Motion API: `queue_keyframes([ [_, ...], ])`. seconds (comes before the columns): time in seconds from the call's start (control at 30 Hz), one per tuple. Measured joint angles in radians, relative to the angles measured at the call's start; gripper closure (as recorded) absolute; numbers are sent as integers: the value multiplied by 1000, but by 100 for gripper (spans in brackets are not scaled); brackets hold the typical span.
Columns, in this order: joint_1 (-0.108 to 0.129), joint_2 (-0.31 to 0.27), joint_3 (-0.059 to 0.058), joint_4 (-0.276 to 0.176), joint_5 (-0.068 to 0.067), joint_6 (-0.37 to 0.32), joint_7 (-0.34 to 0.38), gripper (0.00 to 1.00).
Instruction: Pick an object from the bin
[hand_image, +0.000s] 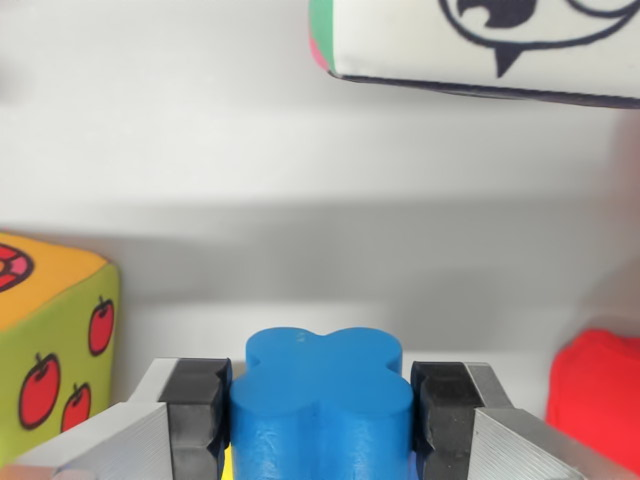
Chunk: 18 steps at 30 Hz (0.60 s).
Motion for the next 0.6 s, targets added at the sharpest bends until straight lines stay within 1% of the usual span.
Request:
queue_keyframes([
  [0.1,0,-38,2,-5,10,-33,-8,100],
  [0.3,0,-109,4,-10,25,-100,-19,100],
  [0.6,4,-228,4,-9,44,-221,-32,100],
])
